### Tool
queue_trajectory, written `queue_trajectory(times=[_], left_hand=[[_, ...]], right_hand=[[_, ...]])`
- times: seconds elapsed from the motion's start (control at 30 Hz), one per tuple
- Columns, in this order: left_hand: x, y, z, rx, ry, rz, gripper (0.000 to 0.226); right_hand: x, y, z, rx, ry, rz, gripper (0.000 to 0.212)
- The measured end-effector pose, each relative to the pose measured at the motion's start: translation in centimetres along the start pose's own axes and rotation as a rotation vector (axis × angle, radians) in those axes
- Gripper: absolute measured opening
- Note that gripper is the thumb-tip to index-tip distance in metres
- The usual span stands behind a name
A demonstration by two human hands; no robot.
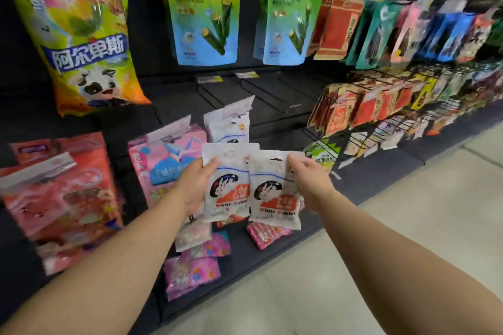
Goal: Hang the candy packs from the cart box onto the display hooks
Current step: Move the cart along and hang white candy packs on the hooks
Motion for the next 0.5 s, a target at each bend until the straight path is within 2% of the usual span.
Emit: queue_trajectory(times=[0.17, 0.27, 0.5], left_hand=[[-1.3, 2.3, 0.6, 0.191, 0.049, 0.012, 0.021], [-2.1, 4.3, 0.1, 0.265, 0.076, 0.004, 0.020], [-3.2, 5.1, -3.0, 0.266, 0.136, 0.026, 0.021]], right_hand=[[0.7, -2.9, -3.7, -0.186, -0.017, -0.060, 0.023], [0.6, -5.5, -5.7, -0.244, -0.030, -0.076, 0.023], [0.2, -9.2, -9.6, -0.315, -0.024, -0.065, 0.024]])
Point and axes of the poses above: each hand's wrist, its own z-axis away from the middle knuckle, its own y-axis out of the back of the hand, x = y × z, the point moved 3 cm from there along -z, towards the middle knuckle, and after that the axes turned 6 degrees about -z, right-handed, at the moved point
